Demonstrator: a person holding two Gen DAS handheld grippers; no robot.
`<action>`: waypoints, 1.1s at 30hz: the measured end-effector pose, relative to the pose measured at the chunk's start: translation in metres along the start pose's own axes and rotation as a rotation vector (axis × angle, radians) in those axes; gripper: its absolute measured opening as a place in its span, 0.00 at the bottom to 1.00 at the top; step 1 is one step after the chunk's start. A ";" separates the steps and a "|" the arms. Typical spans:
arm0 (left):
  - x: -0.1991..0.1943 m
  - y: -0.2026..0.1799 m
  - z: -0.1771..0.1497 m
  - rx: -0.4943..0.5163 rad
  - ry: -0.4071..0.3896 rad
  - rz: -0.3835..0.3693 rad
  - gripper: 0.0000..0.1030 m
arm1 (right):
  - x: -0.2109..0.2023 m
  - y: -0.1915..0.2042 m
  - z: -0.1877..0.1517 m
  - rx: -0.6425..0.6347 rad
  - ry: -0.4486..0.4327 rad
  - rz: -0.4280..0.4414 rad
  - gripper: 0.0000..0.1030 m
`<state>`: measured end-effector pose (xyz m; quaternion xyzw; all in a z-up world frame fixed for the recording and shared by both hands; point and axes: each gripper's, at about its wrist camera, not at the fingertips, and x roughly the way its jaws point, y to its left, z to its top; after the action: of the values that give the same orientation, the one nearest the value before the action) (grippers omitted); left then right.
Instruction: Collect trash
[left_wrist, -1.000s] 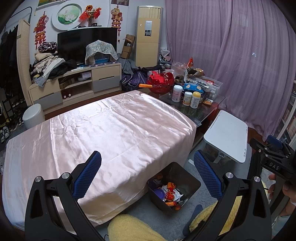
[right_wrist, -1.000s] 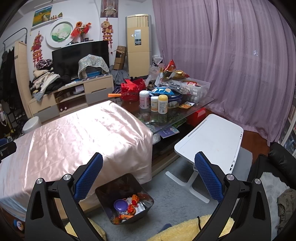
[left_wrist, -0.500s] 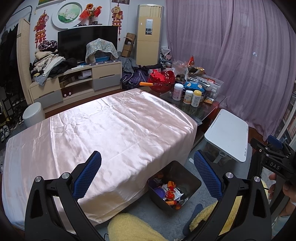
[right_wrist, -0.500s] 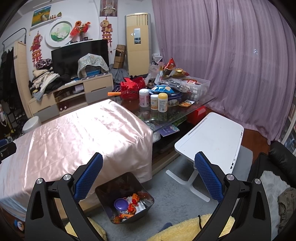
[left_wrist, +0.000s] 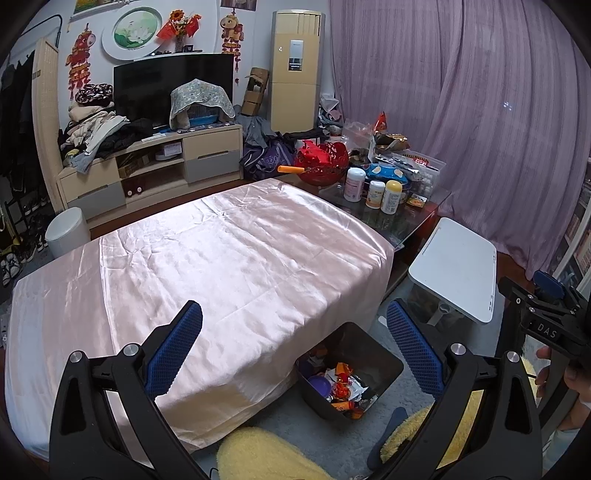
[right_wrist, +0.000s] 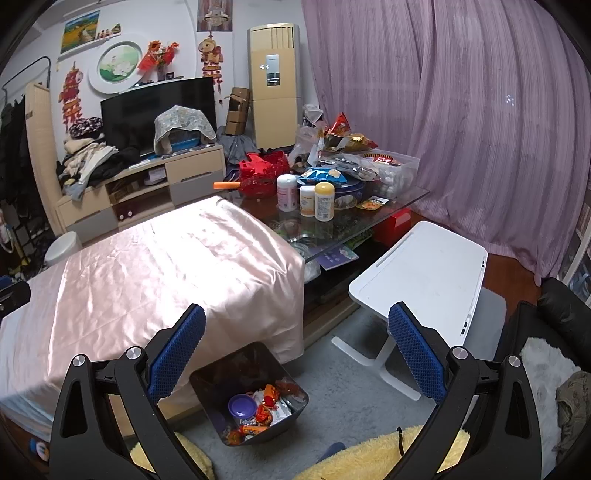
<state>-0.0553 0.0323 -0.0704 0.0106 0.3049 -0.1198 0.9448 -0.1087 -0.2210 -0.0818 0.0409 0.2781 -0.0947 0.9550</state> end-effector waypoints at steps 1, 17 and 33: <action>0.000 0.000 0.000 -0.001 0.000 0.000 0.92 | 0.000 0.000 0.000 0.000 0.000 0.000 0.97; 0.001 -0.008 0.000 0.024 -0.006 0.043 0.92 | 0.003 0.000 -0.006 0.005 0.010 -0.005 0.97; -0.001 -0.008 0.003 0.011 -0.004 0.036 0.92 | 0.002 0.000 -0.006 0.005 0.012 -0.004 0.97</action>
<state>-0.0567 0.0247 -0.0671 0.0209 0.3019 -0.1044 0.9474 -0.1099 -0.2208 -0.0884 0.0434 0.2835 -0.0972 0.9530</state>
